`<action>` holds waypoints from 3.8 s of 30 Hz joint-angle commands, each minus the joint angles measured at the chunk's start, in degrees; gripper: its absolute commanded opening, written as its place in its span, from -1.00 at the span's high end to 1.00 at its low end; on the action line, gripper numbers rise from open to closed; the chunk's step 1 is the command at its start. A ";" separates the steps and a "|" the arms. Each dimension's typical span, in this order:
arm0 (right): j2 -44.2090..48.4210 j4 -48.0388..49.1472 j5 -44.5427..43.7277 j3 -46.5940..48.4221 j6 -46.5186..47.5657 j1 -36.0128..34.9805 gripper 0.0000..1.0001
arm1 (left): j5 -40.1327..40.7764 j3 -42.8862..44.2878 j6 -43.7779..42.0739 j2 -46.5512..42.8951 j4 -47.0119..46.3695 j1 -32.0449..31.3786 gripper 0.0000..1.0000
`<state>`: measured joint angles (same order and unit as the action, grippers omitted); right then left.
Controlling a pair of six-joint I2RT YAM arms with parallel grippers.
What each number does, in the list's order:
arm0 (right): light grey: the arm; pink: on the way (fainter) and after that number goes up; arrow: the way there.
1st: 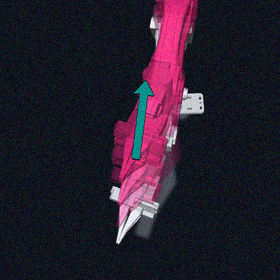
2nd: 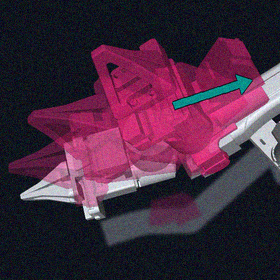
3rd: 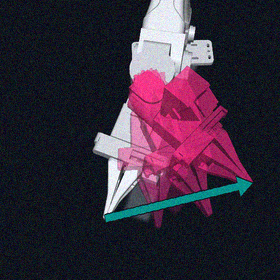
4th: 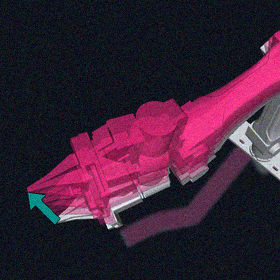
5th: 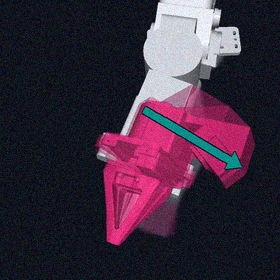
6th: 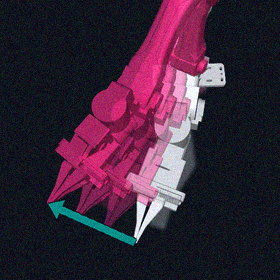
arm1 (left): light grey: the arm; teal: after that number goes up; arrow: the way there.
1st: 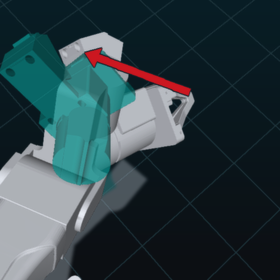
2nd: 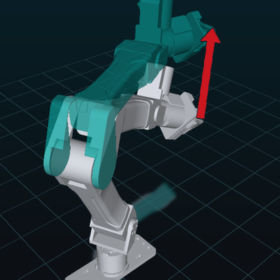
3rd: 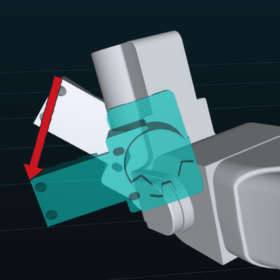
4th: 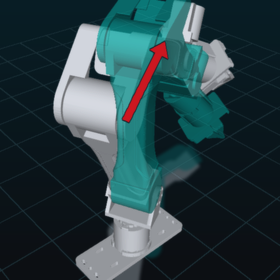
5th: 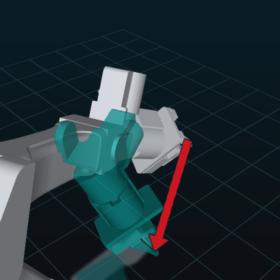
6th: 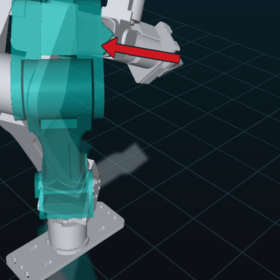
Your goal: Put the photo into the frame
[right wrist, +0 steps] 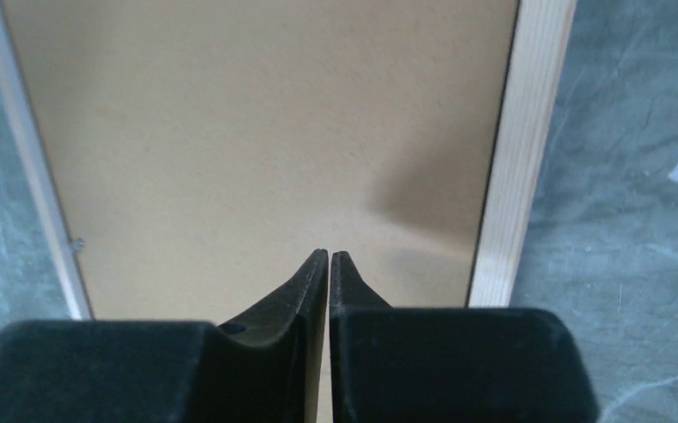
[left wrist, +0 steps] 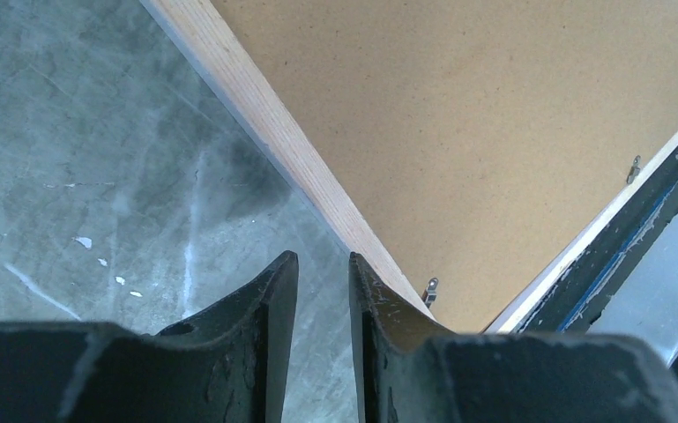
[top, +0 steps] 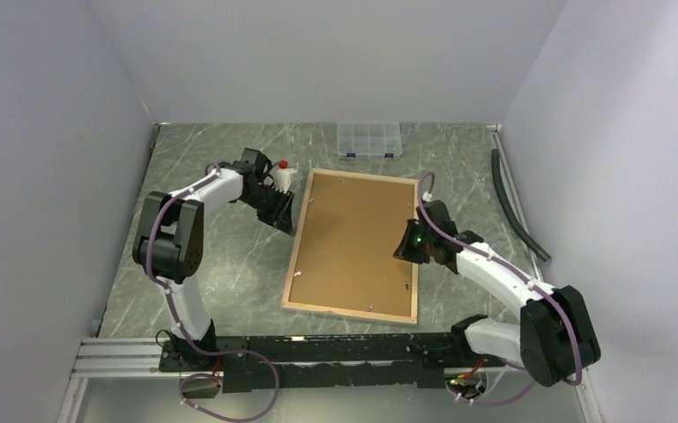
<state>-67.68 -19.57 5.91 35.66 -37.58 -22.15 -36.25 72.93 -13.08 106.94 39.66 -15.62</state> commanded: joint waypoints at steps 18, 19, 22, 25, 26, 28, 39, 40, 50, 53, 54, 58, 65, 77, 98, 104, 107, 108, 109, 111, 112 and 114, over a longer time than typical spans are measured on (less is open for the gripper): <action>-4.40 0.60 -5.72 -3.59 -2.06 -0.97 0.92 | -1.23 0.36 -3.01 -3.23 1.86 -0.02 0.34; -3.45 0.44 -5.69 -3.22 -2.10 -1.46 0.91 | -1.25 0.35 -3.15 -3.22 1.96 -0.03 0.34; -0.99 -0.30 -5.45 -1.18 -2.62 -3.68 0.82 | -1.68 0.03 -3.34 -3.25 2.38 -0.03 0.34; 1.08 1.66 -5.07 0.96 -4.11 -8.07 0.73 | -2.35 0.67 -3.10 -3.28 3.48 0.06 0.34; 0.99 2.87 -4.70 1.70 -4.53 -9.44 0.70 | -2.83 0.85 -2.88 -3.26 3.79 0.18 0.34; -0.71 6.65 -3.38 3.27 -4.82 -12.43 0.63 | -3.78 1.07 -2.51 -3.42 4.21 0.31 0.34; -20.34 23.94 -3.50 12.94 7.10 -31.28 0.62 | -5.18 -0.24 -2.88 -0.11 3.99 0.40 0.34; -21.85 23.81 -4.24 14.09 8.25 -32.98 0.66 | -5.26 -0.11 -2.80 0.12 3.83 0.41 0.34; -29.42 22.73 -12.81 18.49 16.32 -40.44 0.68 | -6.17 0.41 -2.03 2.70 2.58 0.43 0.35; -30.55 22.76 -18.05 18.71 18.94 -42.48 0.44 | -6.29 0.32 -1.88 3.39 2.46 0.49 0.36; -30.86 23.14 -19.03 18.60 19.59 -42.92 0.42 | -6.36 0.32 -1.79 3.59 2.38 0.50 0.36; -31.64 24.16 -21.33 18.14 22.45 -43.78 0.37 | -6.72 0.25 -1.34 3.88 2.13 0.50 0.37; -32.15 26.91 -22.61 16.86 26.18 -45.28 0.31 | -6.84 0.20 -1.07 4.29 2.28 0.50 0.38; -35.36 30.26 -24.66 17.14 28.83 -48.03 0.24 | -6.75 0.64 -0.48 4.18 2.91 0.50 0.41; -38.73 33.59 -30.57 17.24 27.38 -48.38 0.49 | -7.16 0.48 -0.46 3.29 3.78 0.46 0.46; -39.79 34.30 -30.34 18.09 27.21 -48.34 0.51 | -7.14 0.58 -0.80 3.45 4.10 0.44 0.48; -39.49 34.48 -30.35 17.80 27.06 -48.35 0.51 | -7.12 0.74 -1.04 3.48 4.23 0.49 0.48; -39.13 34.37 -30.28 17.64 27.04 -48.39 0.51 | -7.16 0.86 -1.12 3.46 4.31 0.50 0.48; -38.62 34.31 -30.26 17.43 27.19 -48.37 0.51 | -7.12 0.96 -1.11 3.46 4.44 0.46 0.49; -37.09 33.93 -30.32 16.90 27.40 -48.36 0.50 | -7.00 1.51 -1.38 3.30 4.90 0.50 0.49; -36.11 33.64 -30.41 16.48 27.63 -48.35 0.50 | -6.93 1.74 -1.53 3.24 5.31 0.50 0.49; -33.27 33.16 -30.55 15.69 28.11 -48.23 0.49 | -7.13 2.35 -1.86 2.96 5.94 0.65 0.49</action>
<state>-105.51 15.09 -23.75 52.75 -10.04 -70.54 -41.32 72.58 -13.98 111.37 43.68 -15.33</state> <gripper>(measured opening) 0.251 0.259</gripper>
